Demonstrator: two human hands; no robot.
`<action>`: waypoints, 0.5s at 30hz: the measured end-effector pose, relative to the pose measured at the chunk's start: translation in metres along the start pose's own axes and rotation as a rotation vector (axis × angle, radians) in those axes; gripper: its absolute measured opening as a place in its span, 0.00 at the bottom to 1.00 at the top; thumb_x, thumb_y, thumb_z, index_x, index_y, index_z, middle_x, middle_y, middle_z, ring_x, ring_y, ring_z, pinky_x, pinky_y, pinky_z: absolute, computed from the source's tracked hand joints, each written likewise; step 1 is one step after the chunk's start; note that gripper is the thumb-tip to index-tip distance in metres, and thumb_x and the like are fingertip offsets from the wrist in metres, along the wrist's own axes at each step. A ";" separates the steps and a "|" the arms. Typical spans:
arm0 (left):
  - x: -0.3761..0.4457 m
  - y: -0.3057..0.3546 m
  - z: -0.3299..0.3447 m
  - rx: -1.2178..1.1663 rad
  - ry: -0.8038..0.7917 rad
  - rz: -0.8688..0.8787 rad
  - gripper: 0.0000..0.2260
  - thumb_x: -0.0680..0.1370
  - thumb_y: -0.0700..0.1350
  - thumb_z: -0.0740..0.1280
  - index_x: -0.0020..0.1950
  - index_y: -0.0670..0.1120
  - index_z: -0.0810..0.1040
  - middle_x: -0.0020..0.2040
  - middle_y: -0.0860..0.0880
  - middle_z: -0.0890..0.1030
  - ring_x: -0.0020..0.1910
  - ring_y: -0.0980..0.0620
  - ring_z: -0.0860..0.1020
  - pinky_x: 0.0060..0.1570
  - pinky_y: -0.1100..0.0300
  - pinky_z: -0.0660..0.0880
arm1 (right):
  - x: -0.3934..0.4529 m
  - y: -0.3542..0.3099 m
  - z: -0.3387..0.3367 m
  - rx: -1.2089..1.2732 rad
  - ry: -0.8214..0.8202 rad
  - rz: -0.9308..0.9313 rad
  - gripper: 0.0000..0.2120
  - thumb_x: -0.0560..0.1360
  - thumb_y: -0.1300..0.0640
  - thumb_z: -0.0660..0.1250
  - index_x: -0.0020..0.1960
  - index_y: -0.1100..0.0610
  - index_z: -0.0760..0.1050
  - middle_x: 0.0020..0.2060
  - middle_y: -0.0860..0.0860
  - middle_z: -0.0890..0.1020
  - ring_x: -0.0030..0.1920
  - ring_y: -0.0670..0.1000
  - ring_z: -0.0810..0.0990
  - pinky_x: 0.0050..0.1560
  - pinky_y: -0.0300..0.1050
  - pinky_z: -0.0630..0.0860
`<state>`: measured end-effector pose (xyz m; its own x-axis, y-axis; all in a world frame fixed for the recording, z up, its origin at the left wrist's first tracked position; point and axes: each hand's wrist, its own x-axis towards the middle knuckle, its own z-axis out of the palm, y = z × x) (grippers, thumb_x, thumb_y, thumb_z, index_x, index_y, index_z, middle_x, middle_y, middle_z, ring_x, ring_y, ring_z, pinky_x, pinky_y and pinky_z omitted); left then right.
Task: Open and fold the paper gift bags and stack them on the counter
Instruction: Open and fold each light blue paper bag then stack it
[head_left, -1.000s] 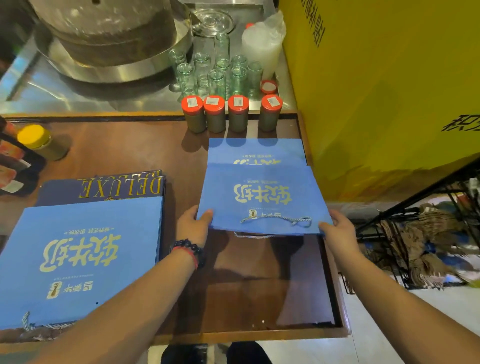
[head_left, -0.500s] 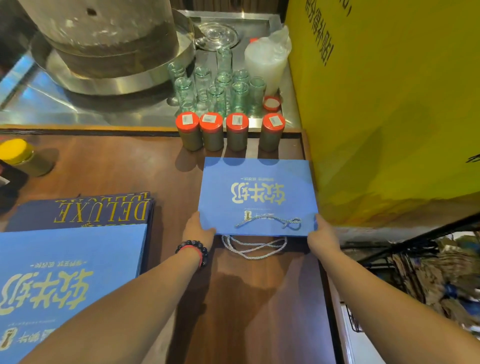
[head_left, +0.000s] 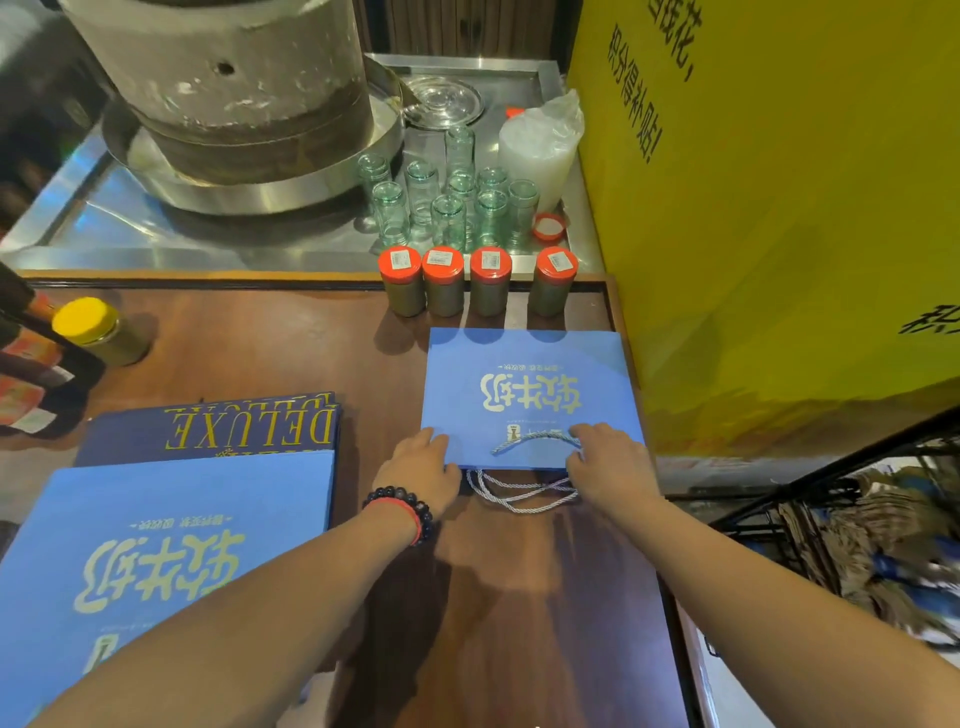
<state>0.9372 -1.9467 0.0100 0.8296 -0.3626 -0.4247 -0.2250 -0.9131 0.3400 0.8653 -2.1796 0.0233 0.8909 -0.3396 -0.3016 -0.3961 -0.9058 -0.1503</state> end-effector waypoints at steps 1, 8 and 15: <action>-0.003 -0.001 -0.007 0.011 -0.009 0.023 0.22 0.80 0.50 0.55 0.74 0.47 0.64 0.75 0.48 0.62 0.72 0.45 0.62 0.67 0.47 0.67 | -0.004 -0.011 -0.004 -0.015 0.015 -0.026 0.20 0.77 0.53 0.58 0.69 0.50 0.71 0.60 0.53 0.77 0.59 0.58 0.76 0.55 0.51 0.71; -0.035 -0.080 -0.060 -0.016 0.032 0.047 0.20 0.78 0.50 0.57 0.69 0.48 0.69 0.68 0.48 0.70 0.66 0.45 0.69 0.63 0.47 0.71 | -0.035 -0.113 -0.008 -0.095 0.059 -0.222 0.20 0.77 0.53 0.58 0.69 0.50 0.70 0.60 0.53 0.77 0.58 0.59 0.75 0.52 0.51 0.69; -0.086 -0.217 -0.100 0.020 0.073 -0.078 0.22 0.80 0.50 0.57 0.73 0.47 0.66 0.72 0.46 0.66 0.70 0.44 0.65 0.66 0.48 0.68 | -0.072 -0.238 0.018 -0.121 -0.026 -0.274 0.11 0.76 0.52 0.57 0.54 0.56 0.72 0.53 0.55 0.78 0.54 0.60 0.76 0.44 0.51 0.67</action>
<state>0.9661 -1.6991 0.0565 0.8796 -0.2765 -0.3871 -0.1677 -0.9417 0.2916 0.8919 -1.9349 0.0642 0.9542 -0.0729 -0.2900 -0.1107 -0.9870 -0.1162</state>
